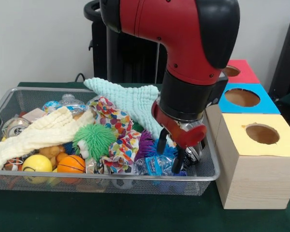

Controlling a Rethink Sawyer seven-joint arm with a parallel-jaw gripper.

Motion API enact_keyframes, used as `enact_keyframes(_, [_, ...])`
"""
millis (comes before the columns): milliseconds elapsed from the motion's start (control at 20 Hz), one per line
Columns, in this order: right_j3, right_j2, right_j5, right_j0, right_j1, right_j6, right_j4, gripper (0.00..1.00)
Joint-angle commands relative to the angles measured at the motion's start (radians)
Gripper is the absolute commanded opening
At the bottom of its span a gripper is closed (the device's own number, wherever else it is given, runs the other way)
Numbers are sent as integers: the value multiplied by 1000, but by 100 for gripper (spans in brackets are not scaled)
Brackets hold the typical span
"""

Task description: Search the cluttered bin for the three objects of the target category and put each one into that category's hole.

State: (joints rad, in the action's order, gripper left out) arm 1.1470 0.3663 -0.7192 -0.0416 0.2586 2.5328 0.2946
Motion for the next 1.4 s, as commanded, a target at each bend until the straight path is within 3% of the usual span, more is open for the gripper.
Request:
enact_keyframes(50, [74, -47, 121, 2, -47, 253, 50, 100])
enact_keyframes(550, [56, -36, 153, -21, -87, 265, 89, 100])
enact_keyframes(1400, [86, -35, 191, -14, -82, 226, 101, 100])
